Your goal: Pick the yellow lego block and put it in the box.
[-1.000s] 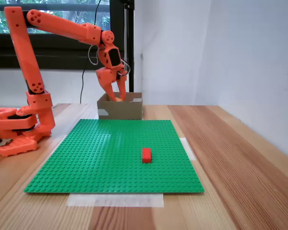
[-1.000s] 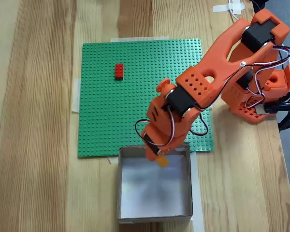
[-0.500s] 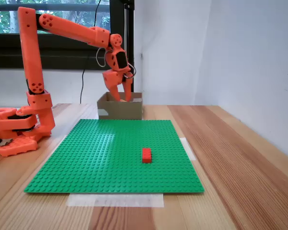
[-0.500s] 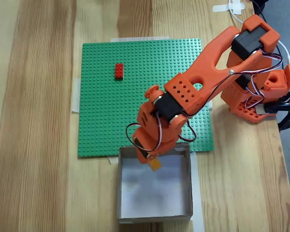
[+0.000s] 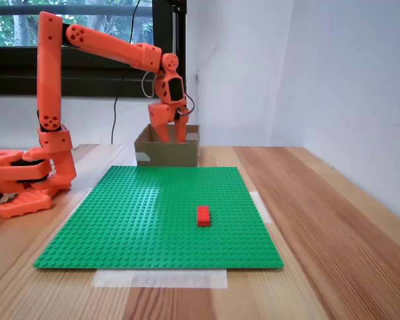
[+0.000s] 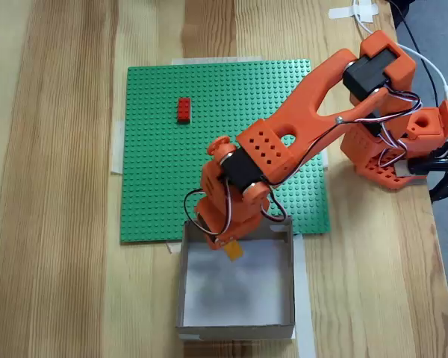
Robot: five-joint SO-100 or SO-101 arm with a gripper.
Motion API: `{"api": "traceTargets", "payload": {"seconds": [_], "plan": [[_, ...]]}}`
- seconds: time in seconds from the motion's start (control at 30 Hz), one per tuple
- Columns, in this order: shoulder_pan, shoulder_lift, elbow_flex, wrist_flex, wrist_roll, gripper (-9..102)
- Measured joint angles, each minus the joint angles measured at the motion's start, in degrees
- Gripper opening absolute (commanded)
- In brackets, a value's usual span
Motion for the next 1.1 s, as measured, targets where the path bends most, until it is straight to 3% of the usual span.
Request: {"api": "traceTargets", "payload": {"seconds": [0.3,0.43,0.5,0.6,1.1], "plan": [[0.1,0.0,0.0,4.3,1.2,10],[0.1,0.0,0.0,5.6,2.2,21],[0.1,0.0,0.0,6.4,2.3,33],[-0.5,0.0,0.0,7.6,2.5,35],[-1.3,10.1,3.1,13.1,7.9,32]]}}
